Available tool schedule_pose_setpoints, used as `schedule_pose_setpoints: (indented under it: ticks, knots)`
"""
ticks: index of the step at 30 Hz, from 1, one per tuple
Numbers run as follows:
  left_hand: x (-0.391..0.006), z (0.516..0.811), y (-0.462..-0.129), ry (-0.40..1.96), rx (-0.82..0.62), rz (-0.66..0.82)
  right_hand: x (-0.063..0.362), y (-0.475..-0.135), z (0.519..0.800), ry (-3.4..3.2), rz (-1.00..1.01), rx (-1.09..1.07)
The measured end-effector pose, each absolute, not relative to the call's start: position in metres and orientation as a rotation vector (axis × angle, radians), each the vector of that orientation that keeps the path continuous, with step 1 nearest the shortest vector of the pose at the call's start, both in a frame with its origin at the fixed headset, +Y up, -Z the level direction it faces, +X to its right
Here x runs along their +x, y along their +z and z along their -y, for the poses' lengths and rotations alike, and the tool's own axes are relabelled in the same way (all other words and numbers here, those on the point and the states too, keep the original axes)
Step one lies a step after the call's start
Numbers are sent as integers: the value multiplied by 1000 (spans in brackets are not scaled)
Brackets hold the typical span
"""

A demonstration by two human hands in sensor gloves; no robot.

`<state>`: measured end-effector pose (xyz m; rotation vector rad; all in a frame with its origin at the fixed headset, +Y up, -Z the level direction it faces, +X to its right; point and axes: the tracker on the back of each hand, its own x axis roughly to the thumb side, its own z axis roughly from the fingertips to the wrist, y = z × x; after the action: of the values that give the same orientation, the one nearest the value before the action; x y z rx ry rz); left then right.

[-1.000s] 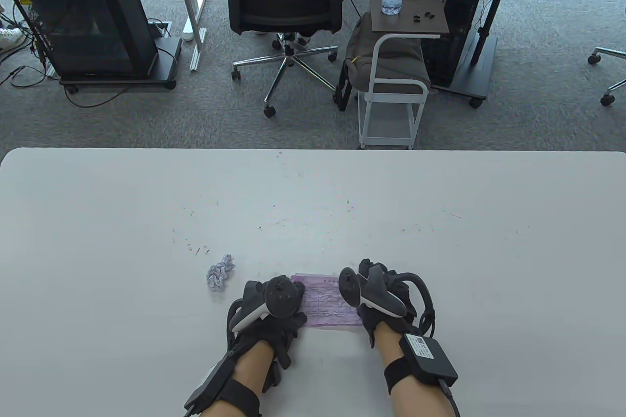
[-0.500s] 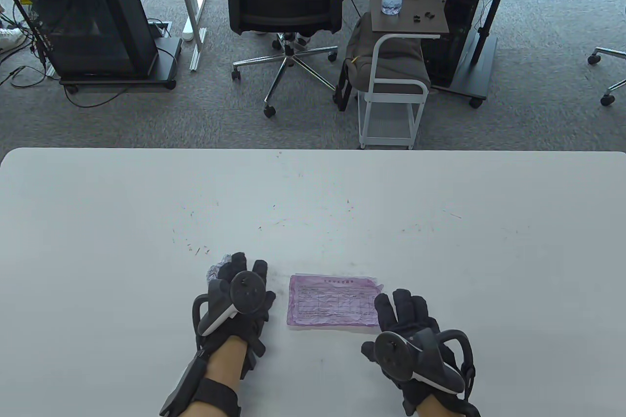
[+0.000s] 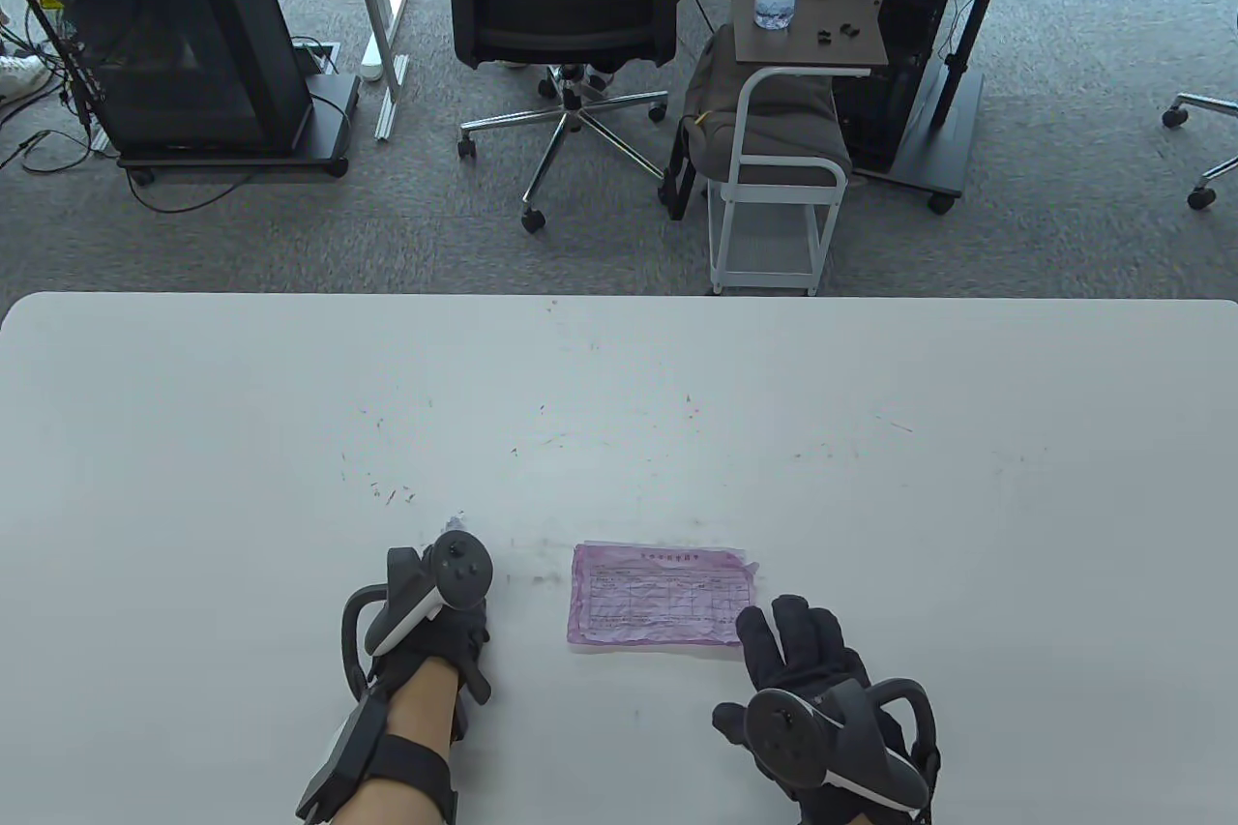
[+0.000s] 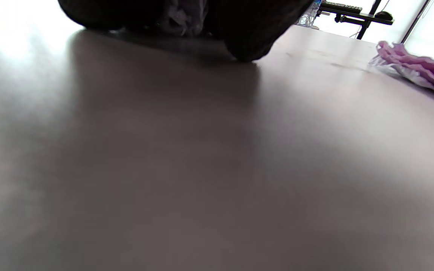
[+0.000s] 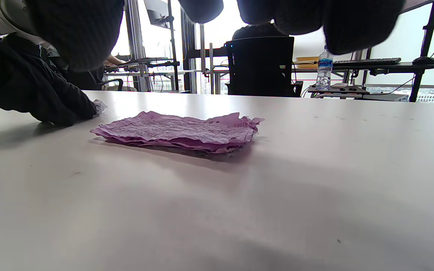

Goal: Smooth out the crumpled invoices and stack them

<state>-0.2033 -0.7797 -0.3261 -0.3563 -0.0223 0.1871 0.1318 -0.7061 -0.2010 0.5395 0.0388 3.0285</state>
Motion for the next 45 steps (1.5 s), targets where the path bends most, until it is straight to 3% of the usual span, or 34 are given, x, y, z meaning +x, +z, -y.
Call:
schedule_pose_setpoints:
  ticks: [5,9,14,18,25,30,36,45]
  knots:
    - [-198,773,-312,134,-342,52,135,-202,708,2981,-81,530]
    - [-198,765,-287,388,-279,40,137,-203,708,2932,-88,537]
    - [-176,735,-261,646,-218,240,139,-204,706,2858,-77,557]
    - [-151,712,-234,1023,-223,388,135,-201,704,2774,-59,608]
    - [-124,717,-207,1402,-287,563,143,-200,701,2304,-48,663]
    - [-110,714,-203,1282,-303,662,150,-205,702,1902,-82,655]
    - [-101,713,-200,1169,-288,707,139,-209,711,1936,-238,695]
    - [-115,717,-206,1179,-225,539,151,-208,702,1939,-45,616]
